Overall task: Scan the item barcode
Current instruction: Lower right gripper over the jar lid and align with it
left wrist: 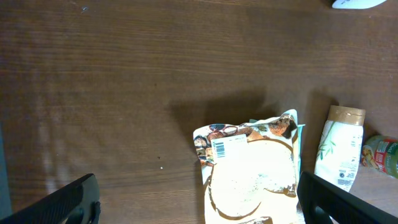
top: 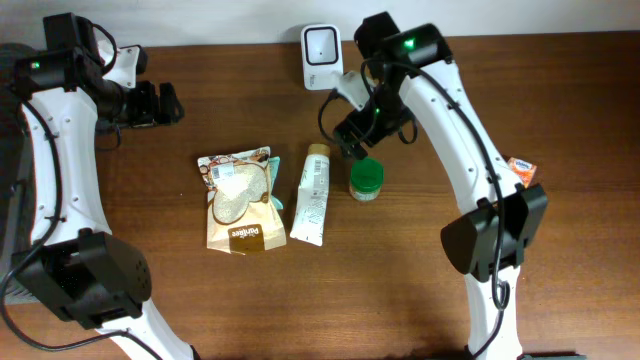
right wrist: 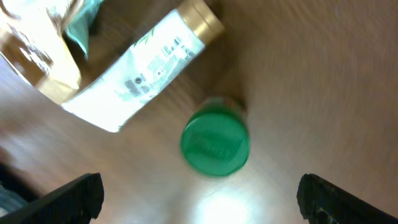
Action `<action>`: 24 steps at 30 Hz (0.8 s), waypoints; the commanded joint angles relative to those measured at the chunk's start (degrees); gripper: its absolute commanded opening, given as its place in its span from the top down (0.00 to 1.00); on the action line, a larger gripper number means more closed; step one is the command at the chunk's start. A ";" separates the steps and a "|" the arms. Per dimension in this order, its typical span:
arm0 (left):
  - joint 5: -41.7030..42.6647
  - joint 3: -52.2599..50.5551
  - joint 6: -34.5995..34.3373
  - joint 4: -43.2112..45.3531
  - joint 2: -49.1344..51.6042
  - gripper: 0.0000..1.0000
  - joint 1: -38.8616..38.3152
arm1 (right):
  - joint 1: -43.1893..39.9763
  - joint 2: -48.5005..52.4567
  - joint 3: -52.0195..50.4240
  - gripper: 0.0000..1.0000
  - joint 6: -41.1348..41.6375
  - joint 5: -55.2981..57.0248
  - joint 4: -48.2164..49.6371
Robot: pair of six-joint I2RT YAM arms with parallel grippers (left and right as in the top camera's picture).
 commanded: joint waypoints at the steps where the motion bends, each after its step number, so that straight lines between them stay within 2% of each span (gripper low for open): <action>1: 0.46 0.35 0.94 -0.09 -1.29 0.01 -0.02 | -0.35 -0.24 0.48 0.02 14.62 -5.05 -1.27; 5: 0.46 0.35 0.94 -0.09 -1.29 0.01 -0.02 | 0.31 0.07 -1.29 0.08 17.92 -5.90 -1.11; 11: 0.46 0.35 0.94 -0.09 -1.29 0.01 -0.02 | 1.75 0.07 -4.50 0.07 44.81 10.82 0.57; 13: 0.46 0.35 0.94 -0.09 -1.29 0.01 -0.02 | 2.93 0.07 -6.45 0.07 49.16 13.77 1.70; 19: 0.46 0.35 0.94 -0.09 -1.29 0.01 -0.02 | 5.33 0.07 -15.87 0.07 53.22 14.16 7.50; 24: 0.46 0.35 0.94 -0.09 -1.29 0.01 -0.02 | 5.84 0.07 -22.97 0.07 53.13 11.17 12.59</action>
